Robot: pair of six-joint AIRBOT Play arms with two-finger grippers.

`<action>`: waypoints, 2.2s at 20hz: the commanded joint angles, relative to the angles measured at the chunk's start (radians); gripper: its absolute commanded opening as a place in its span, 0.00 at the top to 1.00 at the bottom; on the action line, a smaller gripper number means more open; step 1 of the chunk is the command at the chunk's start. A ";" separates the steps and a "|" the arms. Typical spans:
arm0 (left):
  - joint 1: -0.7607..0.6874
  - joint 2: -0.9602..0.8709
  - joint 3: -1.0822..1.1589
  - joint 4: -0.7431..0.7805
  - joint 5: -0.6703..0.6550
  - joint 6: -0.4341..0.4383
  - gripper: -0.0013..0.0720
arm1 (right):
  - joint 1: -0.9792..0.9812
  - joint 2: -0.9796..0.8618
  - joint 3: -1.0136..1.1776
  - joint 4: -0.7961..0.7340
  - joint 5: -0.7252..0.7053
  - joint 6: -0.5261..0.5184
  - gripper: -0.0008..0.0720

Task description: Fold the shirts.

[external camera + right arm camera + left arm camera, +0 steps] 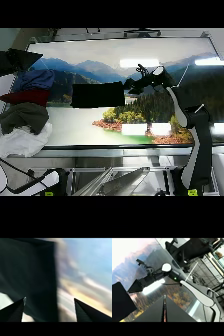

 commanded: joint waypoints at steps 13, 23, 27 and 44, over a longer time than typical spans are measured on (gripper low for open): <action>0.001 0.000 0.000 0.002 -0.015 0.004 0.95 | -0.162 0.139 0.018 0.079 -0.117 0.156 0.96; 0.001 0.000 0.000 0.003 -0.024 0.019 0.95 | -0.929 0.785 -0.861 -0.029 -0.355 0.080 0.96; 0.001 0.000 0.000 0.002 -0.024 0.019 0.95 | -1.228 1.037 -1.257 -0.021 -0.527 0.031 0.96; -0.088 0.000 0.002 0.001 -0.015 0.017 0.95 | -1.485 1.218 -1.243 -0.285 -0.195 -0.015 0.33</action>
